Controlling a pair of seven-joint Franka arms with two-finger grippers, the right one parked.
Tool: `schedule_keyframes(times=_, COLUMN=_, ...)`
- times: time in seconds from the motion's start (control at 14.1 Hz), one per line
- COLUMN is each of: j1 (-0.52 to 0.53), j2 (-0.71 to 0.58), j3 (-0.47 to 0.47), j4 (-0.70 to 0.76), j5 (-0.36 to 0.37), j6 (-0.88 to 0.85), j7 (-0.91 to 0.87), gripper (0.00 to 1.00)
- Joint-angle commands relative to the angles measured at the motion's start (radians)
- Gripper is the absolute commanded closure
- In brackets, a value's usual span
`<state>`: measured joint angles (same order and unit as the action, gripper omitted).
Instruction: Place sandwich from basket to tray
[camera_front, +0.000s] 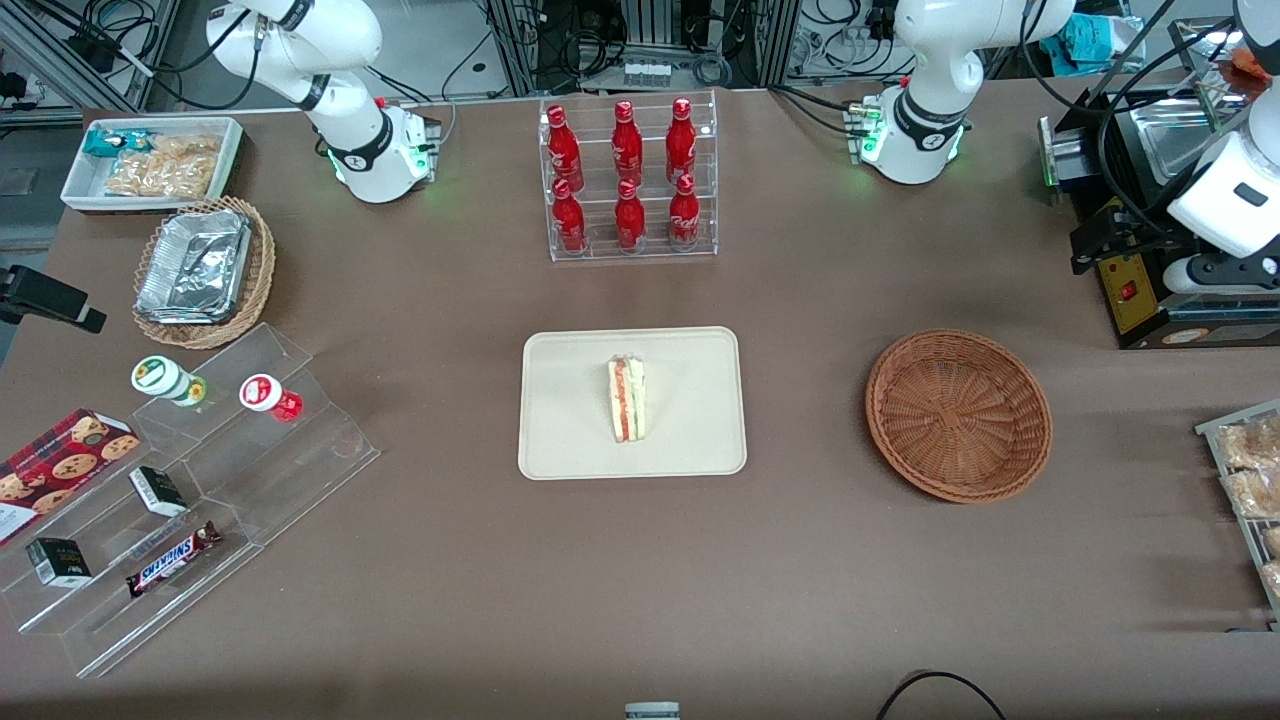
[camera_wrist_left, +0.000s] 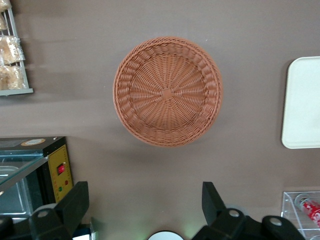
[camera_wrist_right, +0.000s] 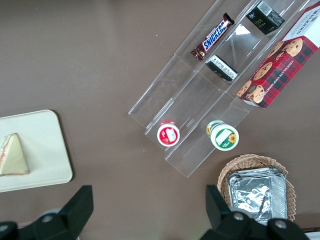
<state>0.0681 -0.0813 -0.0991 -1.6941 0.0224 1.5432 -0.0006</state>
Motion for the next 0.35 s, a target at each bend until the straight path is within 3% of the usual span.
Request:
schedule_keyframes(times=0.0, j1=-0.001, j2=0.121, j3=-0.004, j4=0.131, j5=-0.016, j6=-0.021, j7=-0.016, gripper=0.00)
schedule_keyframes(times=0.28, j1=-0.036, j2=0.126, j3=-0.010, j4=0.139, j5=-0.015, j6=-0.061, j7=-0.041, gripper=0.00)
